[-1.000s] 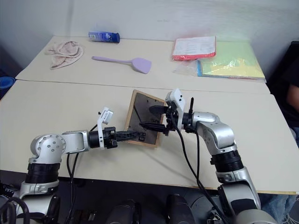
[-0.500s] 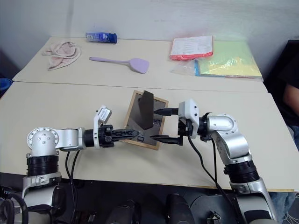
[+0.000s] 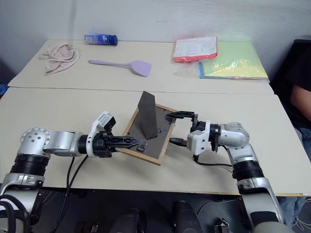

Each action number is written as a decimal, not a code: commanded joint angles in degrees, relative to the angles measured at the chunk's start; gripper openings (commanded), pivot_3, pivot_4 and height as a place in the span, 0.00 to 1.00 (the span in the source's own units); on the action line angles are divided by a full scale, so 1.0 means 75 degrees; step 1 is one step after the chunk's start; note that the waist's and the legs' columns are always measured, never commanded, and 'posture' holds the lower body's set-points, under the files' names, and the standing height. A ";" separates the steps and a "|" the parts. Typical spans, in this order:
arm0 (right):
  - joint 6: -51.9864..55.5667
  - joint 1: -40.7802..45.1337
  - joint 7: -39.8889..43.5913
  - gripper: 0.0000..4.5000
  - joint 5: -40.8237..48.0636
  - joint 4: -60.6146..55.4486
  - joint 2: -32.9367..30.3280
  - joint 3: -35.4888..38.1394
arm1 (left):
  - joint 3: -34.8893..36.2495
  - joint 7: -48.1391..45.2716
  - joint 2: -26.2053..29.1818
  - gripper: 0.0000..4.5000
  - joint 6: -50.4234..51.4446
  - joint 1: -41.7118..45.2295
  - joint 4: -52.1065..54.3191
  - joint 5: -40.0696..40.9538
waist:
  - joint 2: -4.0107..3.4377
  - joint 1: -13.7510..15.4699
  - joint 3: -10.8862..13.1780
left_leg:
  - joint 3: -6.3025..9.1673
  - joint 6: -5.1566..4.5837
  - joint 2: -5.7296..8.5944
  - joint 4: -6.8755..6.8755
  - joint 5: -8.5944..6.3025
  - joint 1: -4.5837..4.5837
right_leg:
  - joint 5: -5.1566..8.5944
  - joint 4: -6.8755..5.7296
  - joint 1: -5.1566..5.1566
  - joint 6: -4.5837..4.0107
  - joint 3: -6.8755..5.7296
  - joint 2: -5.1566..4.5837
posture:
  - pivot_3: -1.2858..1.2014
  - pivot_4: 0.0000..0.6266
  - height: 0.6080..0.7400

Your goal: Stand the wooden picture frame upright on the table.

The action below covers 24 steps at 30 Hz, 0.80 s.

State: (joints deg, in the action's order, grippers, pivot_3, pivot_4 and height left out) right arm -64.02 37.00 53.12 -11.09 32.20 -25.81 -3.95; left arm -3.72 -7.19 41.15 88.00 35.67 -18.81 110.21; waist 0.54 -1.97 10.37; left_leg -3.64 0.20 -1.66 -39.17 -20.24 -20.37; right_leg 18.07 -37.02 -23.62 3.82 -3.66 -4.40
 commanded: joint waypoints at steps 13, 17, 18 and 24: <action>-0.0737 0.0422 -0.3435 0.31 -0.1487 0.0602 -0.0017 -0.0336 | 0.1589 0.0399 -0.0140 0.72 -0.1472 -0.0604 0.1825 0.0372 | 0.0002 0.0003 0.0003 | 0.0002 0.0000 -0.0001 -0.0002 0.0001 -0.0001 | 0.0001 0.0009 0.0002 -0.0001 0.0000 0.0000 | 0.52 0.24 1.00; -0.0565 0.0400 -0.3211 0.28 -0.0692 0.0545 -0.0103 -0.0736 | 0.2565 0.0718 0.0831 0.86 -0.1982 -0.1166 0.2203 0.0218 | 0.0003 -0.0124 0.0003 | 0.0003 0.0004 -0.0009 0.0003 0.0004 0.0000 | 0.0002 0.0005 0.0000 -0.0004 0.0001 0.0007 | 0.52 0.24 1.00; -0.0278 0.0323 -0.2916 0.28 -0.0135 0.0501 -0.0074 -0.0878 | 0.2854 0.0644 0.1039 0.86 -0.2155 -0.1325 0.2325 0.0114 | 0.0002 -0.0147 0.0003 | 0.0004 0.0005 -0.0009 0.0006 0.0004 0.0001 | 0.0004 0.0005 -0.0001 -0.0006 0.0001 0.0007 | 0.52 0.24 1.00; 0.4028 -0.0613 -0.0232 0.28 0.4510 -0.1418 0.0168 -0.1258 | 0.3521 -0.3491 0.1957 0.86 -0.5004 -0.3342 0.4299 -0.4678 | -0.0003 -0.0129 0.0005 | 0.0018 0.0004 -0.0007 0.0013 0.0004 0.0002 | 0.0005 0.0013 0.0015 -0.0009 -0.0009 0.0003 | 0.52 0.24 1.00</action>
State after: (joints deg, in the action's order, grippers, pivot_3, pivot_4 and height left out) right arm -45.74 33.35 46.14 9.63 28.30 -24.87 -14.07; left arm 23.38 -22.49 54.55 59.15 13.38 7.95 87.40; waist 0.52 -2.94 10.41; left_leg -3.49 0.22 -1.70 -39.03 -20.22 -20.39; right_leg 18.11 -36.88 -23.51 3.75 -3.74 -4.36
